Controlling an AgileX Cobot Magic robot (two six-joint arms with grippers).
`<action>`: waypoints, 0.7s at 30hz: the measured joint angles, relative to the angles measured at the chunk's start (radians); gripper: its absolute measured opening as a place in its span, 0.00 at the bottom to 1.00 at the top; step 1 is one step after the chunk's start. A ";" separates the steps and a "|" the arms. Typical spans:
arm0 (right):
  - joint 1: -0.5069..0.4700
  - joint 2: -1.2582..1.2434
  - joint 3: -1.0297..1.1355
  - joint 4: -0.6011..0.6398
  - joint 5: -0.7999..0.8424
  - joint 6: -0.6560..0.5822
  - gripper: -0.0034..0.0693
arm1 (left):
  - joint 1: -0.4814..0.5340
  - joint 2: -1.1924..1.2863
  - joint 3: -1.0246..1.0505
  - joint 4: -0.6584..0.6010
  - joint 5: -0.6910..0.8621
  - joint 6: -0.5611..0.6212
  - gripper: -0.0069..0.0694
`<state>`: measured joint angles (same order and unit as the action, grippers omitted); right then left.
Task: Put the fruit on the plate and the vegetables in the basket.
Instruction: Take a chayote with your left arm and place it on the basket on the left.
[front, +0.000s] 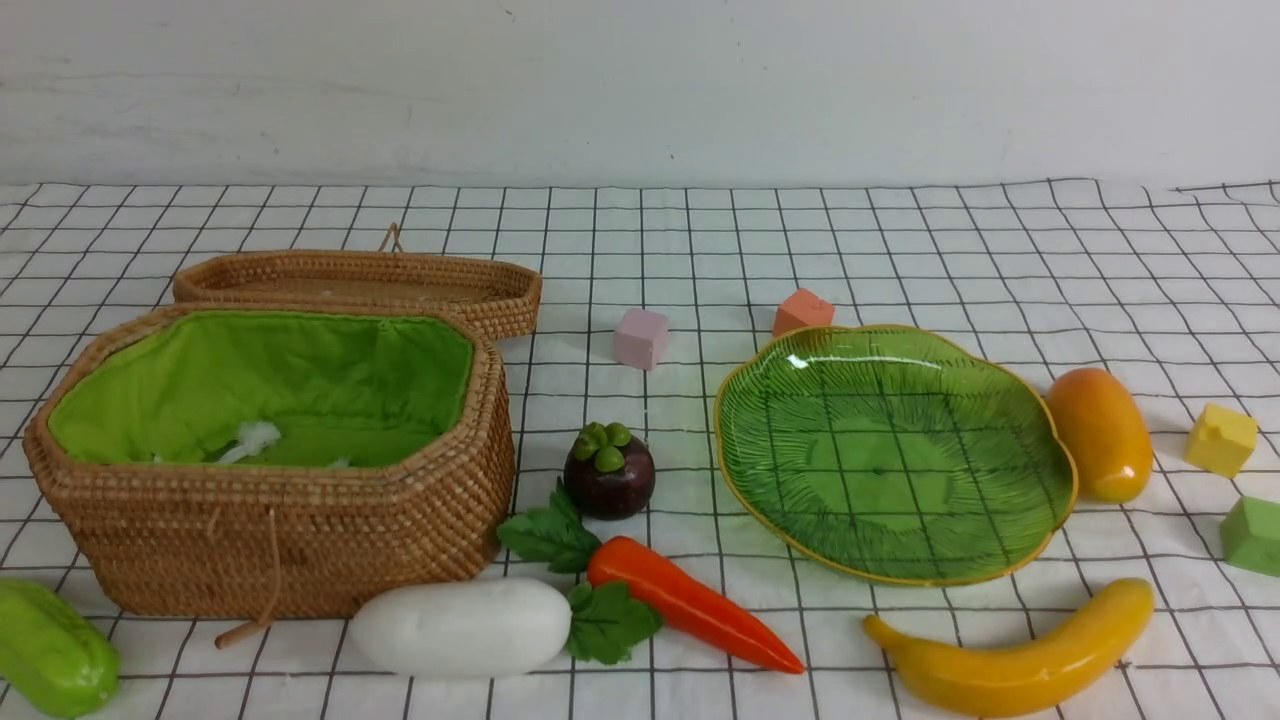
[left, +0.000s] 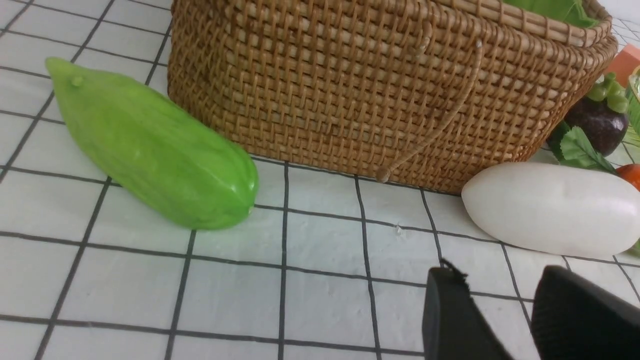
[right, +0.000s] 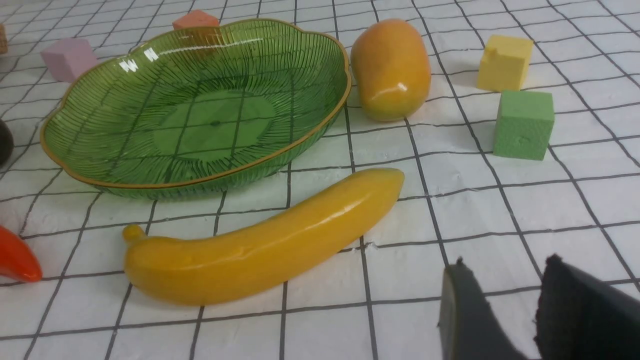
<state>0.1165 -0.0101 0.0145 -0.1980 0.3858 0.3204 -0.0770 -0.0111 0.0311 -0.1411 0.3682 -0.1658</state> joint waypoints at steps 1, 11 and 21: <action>0.000 0.000 0.000 0.000 0.000 0.000 0.38 | 0.000 0.000 0.000 -0.007 -0.017 -0.004 0.40; 0.000 0.000 0.000 0.000 0.000 0.000 0.38 | 0.000 0.000 0.000 -0.425 -0.306 -0.234 0.40; 0.000 0.000 0.000 0.000 0.000 0.000 0.38 | 0.000 0.243 -0.325 -0.386 0.022 -0.066 0.13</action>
<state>0.1165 -0.0101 0.0145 -0.1980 0.3858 0.3204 -0.0770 0.2316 -0.2938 -0.5268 0.3897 -0.2321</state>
